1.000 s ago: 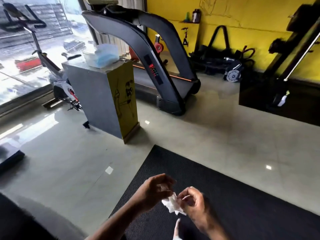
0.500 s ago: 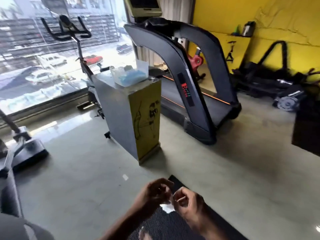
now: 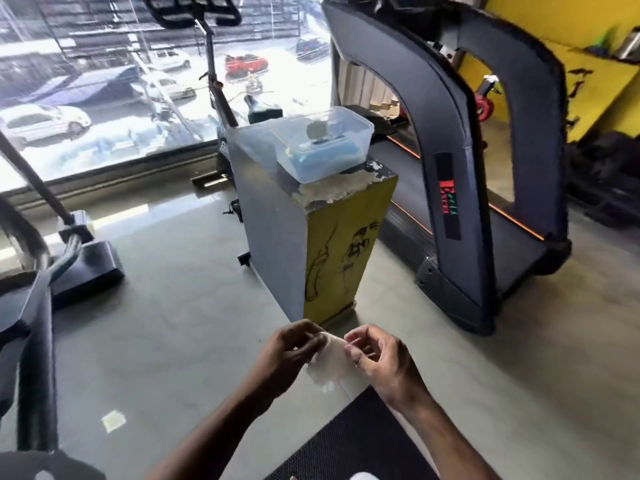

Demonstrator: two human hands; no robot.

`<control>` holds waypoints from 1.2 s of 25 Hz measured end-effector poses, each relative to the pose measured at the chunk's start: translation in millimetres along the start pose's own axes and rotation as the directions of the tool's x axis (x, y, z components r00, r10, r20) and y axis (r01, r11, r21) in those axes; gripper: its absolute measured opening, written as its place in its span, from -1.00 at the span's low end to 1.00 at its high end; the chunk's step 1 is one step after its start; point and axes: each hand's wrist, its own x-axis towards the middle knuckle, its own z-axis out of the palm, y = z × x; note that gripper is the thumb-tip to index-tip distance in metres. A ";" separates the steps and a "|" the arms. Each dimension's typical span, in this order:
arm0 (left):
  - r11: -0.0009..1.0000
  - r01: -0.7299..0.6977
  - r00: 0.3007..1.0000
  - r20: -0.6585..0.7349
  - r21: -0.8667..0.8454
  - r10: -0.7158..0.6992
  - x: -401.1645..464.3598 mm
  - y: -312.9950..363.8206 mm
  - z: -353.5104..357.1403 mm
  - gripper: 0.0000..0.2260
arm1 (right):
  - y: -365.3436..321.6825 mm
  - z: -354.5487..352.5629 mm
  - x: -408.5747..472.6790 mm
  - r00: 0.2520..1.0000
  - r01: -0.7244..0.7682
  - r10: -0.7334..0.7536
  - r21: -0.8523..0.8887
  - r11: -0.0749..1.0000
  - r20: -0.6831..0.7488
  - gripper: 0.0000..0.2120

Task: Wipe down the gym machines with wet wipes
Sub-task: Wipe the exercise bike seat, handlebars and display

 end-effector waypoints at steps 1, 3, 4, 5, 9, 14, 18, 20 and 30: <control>1.000 0.010 0.999 -0.037 -0.020 -0.011 16.3 -2.3 -11.1 -0.88 | -5.6 5.2 22.5 0.999 -0.020 0.018 0.052 0.998 0.037 -0.86; 1.000 0.020 0.997 -0.081 -0.017 -0.021 50.2 -6.0 -30.0 -0.88 | -13.2 17.4 71.0 0.992 -0.070 0.058 0.106 0.992 0.111 -0.78; 1.000 0.016 0.994 -0.103 -0.014 -0.018 63.2 -2.9 -37.5 -0.87 | -18.3 21.5 90.7 0.989 -0.076 0.060 0.112 0.991 0.138 -0.80; 0.999 0.022 0.991 -0.129 -0.030 -0.025 75.8 -0.9 -44.2 -0.86 | -23.1 24.8 109.4 0.986 -0.078 0.061 0.110 0.991 0.154 -0.83; 0.983 0.022 0.981 -0.186 -0.181 -0.056 173.9 -3.0 -102.4 -0.86 | -39.3 40.8 234.8 0.997 -0.013 0.005 0.110 0.994 0.075 -0.82; 0.952 0.012 0.987 -0.151 -0.304 -0.060 273.2 23.7 -182.9 -0.83 | -75.3 58.1 364.1 0.995 0.051 -0.066 0.195 0.980 0.070 -0.82; 0.974 -0.023 0.979 -0.201 -0.226 -0.023 356.1 28.9 -238.1 -0.82 | -101.6 74.5 457.0 0.994 0.066 -0.086 0.270 0.961 0.063 -0.82; 0.973 -0.040 0.981 -0.192 -0.225 -0.004 384.5 28.1 -256.2 -0.85 | -111.0 82.9 488.5 0.994 0.047 -0.073 0.288 0.956 0.078 -0.84; 0.978 0.018 0.997 -0.076 -0.208 -0.035 513.0 1.5 -458.1 -0.94 | -177.3 201.2 649.8 0.996 -0.093 0.090 0.239 0.967 0.024 -0.94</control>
